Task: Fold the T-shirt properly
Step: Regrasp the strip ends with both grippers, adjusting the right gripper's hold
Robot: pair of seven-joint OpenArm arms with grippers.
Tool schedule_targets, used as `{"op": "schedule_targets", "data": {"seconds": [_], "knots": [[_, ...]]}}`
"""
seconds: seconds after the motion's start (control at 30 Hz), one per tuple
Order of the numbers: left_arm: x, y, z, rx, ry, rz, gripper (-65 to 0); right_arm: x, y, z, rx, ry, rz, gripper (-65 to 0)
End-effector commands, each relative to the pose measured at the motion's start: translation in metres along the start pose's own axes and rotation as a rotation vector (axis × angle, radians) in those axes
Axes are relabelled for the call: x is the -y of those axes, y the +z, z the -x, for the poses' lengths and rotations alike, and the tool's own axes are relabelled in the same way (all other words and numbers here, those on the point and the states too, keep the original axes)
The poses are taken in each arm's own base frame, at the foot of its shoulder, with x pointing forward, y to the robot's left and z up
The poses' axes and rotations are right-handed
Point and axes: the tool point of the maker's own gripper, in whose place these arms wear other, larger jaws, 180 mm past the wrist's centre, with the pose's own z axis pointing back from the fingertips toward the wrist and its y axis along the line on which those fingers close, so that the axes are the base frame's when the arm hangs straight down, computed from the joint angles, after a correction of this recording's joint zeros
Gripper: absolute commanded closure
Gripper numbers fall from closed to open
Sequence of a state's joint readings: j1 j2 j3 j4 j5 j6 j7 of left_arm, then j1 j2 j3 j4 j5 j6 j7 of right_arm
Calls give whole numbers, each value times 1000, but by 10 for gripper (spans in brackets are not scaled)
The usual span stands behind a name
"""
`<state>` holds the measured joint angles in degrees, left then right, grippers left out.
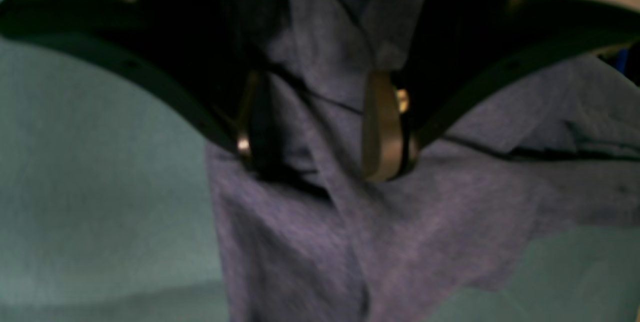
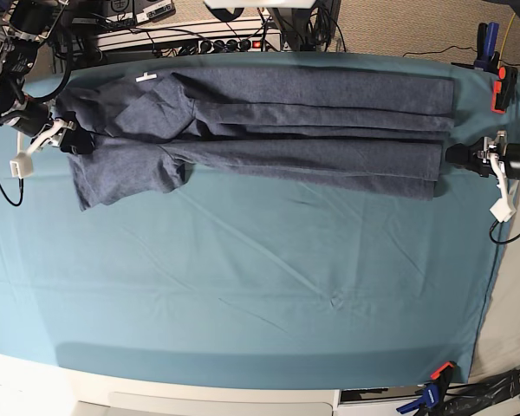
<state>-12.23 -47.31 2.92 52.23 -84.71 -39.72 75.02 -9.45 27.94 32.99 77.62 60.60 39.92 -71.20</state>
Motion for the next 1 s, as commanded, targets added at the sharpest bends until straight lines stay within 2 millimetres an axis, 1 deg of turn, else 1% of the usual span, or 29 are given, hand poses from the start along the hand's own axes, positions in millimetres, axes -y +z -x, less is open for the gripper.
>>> {"op": "schedule_targets", "data": {"seconds": [0.0, 0.2, 0.3, 0.4, 0.5, 0.73, 0.9, 0.97], "knots": [[-2, 13, -11, 22, -24, -20, -294, -3, 10, -23, 52, 48, 1, -296], [-2, 13, -11, 23, -24, -20, -294, -21, 18, -40, 51, 167, 12, -295], [-2, 16, -14, 28, -29, -25, -292, -23, 23, -47, 44, 236, 60, -295], [-5, 26, -21, 37, -41, -46, -292, -20, 27, -50, 32, 287, 115, -295], [-7, 35, -23, 36, -52, -64, -292, -15, 33, -54, 44, 291, 144, -295], [-4, 34, -17, -6, -66, -63, -279, 1, 52, -63, 93, 266, 211, -295], [4, 34, -13, -53, -115, -64, -278, 13, 70, -71, 146, 239, 258, -295], [7, 35, -10, -72, -139, -66, -260, 16, 73, -72, 156, 234, 266, -295]]}}
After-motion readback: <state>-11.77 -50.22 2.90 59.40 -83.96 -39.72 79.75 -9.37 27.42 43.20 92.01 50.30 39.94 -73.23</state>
